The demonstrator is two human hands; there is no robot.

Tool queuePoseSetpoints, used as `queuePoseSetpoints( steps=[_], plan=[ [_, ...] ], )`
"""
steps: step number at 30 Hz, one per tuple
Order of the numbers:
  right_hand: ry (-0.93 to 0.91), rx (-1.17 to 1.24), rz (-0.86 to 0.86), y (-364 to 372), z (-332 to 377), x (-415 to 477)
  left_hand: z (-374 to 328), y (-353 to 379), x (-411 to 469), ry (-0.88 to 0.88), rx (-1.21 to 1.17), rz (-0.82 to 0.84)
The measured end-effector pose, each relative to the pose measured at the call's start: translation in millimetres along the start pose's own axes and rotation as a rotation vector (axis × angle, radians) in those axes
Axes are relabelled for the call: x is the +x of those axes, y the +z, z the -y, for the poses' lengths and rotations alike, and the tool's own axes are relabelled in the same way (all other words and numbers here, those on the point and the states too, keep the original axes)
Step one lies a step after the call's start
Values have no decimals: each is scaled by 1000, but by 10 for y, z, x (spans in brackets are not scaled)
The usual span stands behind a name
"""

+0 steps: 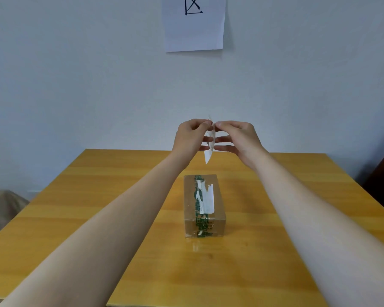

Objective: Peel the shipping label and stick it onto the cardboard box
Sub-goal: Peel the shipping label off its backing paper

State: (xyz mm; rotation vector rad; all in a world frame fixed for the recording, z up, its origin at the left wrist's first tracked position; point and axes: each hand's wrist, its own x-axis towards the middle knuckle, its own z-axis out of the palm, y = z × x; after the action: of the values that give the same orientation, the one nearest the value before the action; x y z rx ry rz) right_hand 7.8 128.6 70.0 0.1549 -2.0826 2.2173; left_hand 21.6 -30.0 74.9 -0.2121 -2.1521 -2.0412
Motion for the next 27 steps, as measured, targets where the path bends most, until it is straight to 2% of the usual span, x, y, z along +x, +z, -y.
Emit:
queuePoseSetpoints(
  steps=[27],
  plan=[
    [-6,-90,10,-93,-62,-47,72,16,18,-13,53,11]
  ],
)
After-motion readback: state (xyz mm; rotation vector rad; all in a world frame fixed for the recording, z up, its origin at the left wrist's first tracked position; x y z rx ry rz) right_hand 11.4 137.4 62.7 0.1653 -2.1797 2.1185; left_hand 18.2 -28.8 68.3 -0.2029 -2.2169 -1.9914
